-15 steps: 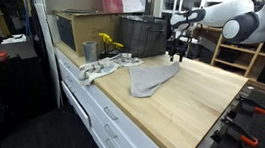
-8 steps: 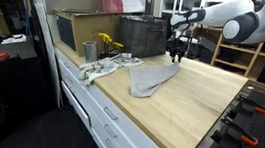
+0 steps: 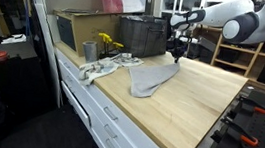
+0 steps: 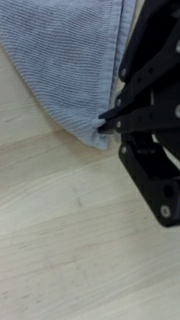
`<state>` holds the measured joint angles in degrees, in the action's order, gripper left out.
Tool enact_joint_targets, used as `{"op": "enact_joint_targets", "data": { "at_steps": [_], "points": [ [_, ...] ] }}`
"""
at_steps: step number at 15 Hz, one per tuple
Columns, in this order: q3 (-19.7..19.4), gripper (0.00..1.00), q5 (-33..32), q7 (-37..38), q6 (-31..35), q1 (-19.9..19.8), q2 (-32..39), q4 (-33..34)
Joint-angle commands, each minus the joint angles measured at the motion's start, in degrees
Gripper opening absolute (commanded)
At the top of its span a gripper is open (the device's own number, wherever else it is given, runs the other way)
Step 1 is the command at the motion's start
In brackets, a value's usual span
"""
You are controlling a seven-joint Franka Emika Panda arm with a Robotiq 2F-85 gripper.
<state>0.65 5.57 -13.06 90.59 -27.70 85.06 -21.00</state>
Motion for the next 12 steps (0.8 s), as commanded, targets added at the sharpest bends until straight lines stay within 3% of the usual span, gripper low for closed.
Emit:
{"op": "enact_joint_targets", "data": {
  "at_steps": [1,12],
  "points": [
    [-0.7,0.0,-0.7,1.0,0.5,0.3,-0.7,-0.2],
    [0.9,0.01,0.5,0.6,-4.0,1.6,-4.0,-0.5]
  ]
}}
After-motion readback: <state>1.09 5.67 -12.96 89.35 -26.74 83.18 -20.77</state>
